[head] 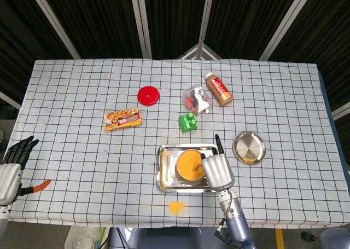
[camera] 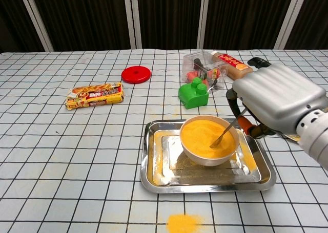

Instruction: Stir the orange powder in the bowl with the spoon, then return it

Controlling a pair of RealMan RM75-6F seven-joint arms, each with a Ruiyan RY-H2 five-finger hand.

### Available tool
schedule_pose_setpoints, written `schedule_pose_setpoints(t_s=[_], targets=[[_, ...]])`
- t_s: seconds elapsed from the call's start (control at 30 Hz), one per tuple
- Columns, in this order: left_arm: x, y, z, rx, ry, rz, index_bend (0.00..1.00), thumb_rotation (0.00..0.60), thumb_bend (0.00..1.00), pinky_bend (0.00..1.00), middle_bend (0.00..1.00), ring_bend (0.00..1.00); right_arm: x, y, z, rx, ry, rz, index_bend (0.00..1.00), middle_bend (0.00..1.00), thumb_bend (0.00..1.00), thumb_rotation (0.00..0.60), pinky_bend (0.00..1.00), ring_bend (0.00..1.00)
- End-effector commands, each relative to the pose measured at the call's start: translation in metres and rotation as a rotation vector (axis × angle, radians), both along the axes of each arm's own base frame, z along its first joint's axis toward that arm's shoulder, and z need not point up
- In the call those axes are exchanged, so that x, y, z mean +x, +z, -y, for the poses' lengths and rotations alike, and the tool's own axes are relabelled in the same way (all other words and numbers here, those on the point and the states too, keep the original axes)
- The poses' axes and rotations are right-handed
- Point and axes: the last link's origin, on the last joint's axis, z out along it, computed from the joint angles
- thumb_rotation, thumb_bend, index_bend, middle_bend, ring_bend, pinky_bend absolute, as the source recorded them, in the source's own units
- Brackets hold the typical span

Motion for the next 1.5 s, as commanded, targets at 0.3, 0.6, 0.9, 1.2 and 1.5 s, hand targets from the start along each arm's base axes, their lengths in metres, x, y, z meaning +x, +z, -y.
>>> schedule_pose_setpoints(t_s=[0.3,0.6,0.9,1.2,1.5], targets=[[0.0,0.0,0.0,0.0,0.002,0.0,0.03,0.6,0.0,0.0,0.0,0.0,0.01,0.003,0.009,-0.033,0.02,0.045,0.91,0.78,0.76,0.6,0.0,0.42],[0.0,0.0,0.0,0.001,0.002,-0.001,0.03,0.6,0.0,0.0,0.0,0.0,0.008,0.01,0.009,-0.048,0.016,0.03,0.91,0.79,0.76,0.6,0.0,0.42],[0.001,0.0,0.001,0.004,0.0,0.003,0.03,0.6,0.0,0.0,0.0,0.0,0.014,0.018,0.007,-0.056,0.032,0.049,0.91,0.79,0.76,0.6,0.0,0.42],[0.0,0.0,0.0,-0.002,0.005,0.006,0.03,0.6,0.0,0.0,0.0,0.0,0.015,0.008,0.012,-0.046,0.03,0.044,0.91,0.79,0.76,0.6,0.0,0.43],[0.0,0.0,0.0,-0.001,0.005,0.005,0.03,0.6,0.0,0.0,0.0,0.0,0.014,0.0,0.015,-0.035,0.024,0.048,0.91,0.79,0.76,0.6,0.0,0.42]])
